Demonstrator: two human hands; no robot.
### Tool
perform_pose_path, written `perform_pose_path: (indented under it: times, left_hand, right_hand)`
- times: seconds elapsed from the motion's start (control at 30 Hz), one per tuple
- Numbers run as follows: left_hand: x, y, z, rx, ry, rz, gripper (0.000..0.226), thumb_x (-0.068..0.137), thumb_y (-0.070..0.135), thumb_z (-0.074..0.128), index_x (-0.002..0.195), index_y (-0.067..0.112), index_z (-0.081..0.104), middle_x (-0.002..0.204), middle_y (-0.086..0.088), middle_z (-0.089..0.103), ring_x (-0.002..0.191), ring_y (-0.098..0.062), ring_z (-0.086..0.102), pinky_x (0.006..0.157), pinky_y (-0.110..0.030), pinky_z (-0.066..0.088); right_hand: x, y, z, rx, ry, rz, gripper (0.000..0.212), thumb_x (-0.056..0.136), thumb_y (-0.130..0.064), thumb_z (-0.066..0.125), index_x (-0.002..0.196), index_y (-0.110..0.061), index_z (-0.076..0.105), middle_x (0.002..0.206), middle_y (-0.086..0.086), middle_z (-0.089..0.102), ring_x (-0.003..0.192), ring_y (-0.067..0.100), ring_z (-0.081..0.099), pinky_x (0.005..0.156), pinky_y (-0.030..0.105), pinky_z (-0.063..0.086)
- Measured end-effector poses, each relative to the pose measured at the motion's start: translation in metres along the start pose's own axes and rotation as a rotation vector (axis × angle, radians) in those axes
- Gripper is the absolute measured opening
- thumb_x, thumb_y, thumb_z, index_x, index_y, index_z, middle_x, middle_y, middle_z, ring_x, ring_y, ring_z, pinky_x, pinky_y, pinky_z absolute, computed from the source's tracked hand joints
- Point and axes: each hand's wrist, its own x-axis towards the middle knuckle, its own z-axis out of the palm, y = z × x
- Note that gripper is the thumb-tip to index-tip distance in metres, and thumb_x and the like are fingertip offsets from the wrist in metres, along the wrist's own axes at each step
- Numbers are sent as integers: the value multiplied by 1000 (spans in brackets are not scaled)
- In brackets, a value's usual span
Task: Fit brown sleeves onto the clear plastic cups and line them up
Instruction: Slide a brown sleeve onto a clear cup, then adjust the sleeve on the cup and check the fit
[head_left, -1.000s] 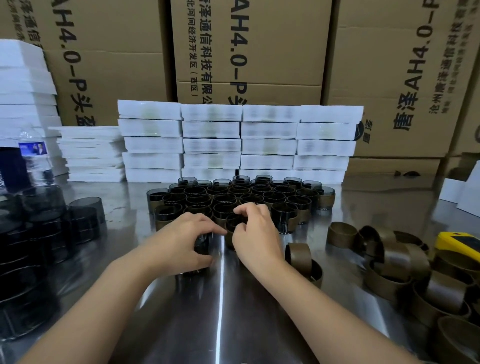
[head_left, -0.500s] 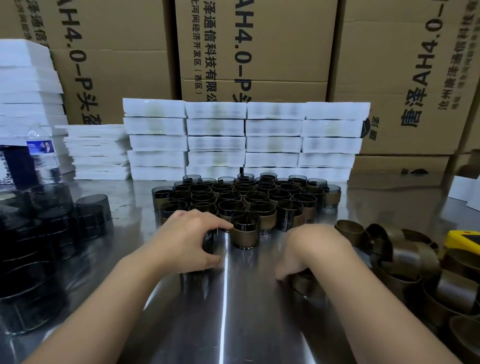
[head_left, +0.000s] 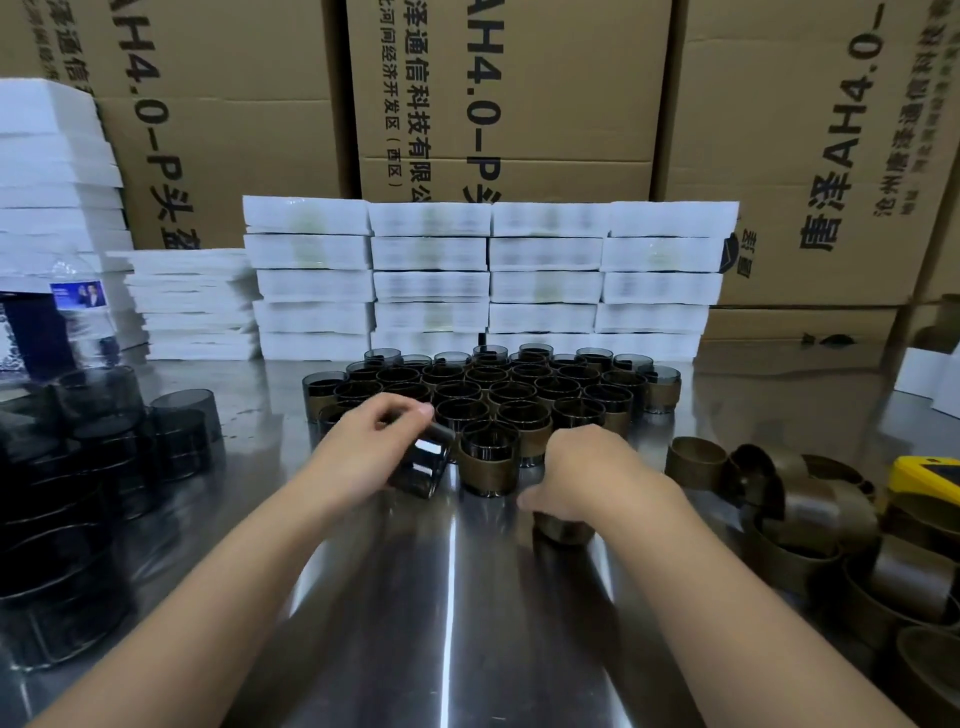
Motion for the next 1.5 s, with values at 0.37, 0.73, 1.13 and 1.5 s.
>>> perform_pose_path:
  times: [0.37,0.73,1.13,1.5]
  left_hand:
    - [3,-10,17,-1107,-114,-467,78,64,54,76,120,3,59,111,-30,64,91,-43,69,62,-49,59]
    - [0,-12,12,-1015,-271,-374,67,60,64,66,94,7,63,110,-24,69,87,-28,73,53,-33,60]
    - [-1,-19,18,-830,-461,-283,75,56,76,57,102,18,64,111,-27,68,51,-23,65,35,-18,41]
    - [-7,-21,25,-754,-593,-242,57,73,65,55,94,17,78,109,-15,70,75,-31,72,48,-21,52]
  right_hand:
    - [5,6,-10,-43,185,56,28,87,-25,56,67,-17,39,67,-1,43,59,17,42,50,26,28]
    - [34,27,5,450,262,103,33,84,-39,50,66,-13,56,66,3,55,71,25,58,60,28,45]
    - [36,34,1,585,373,145,36,73,-39,56,48,-18,39,44,-5,42,51,20,48,56,28,41]
    - [29,25,-5,631,402,95,32,76,-46,49,58,-20,49,63,-3,62,69,22,60,64,32,46]
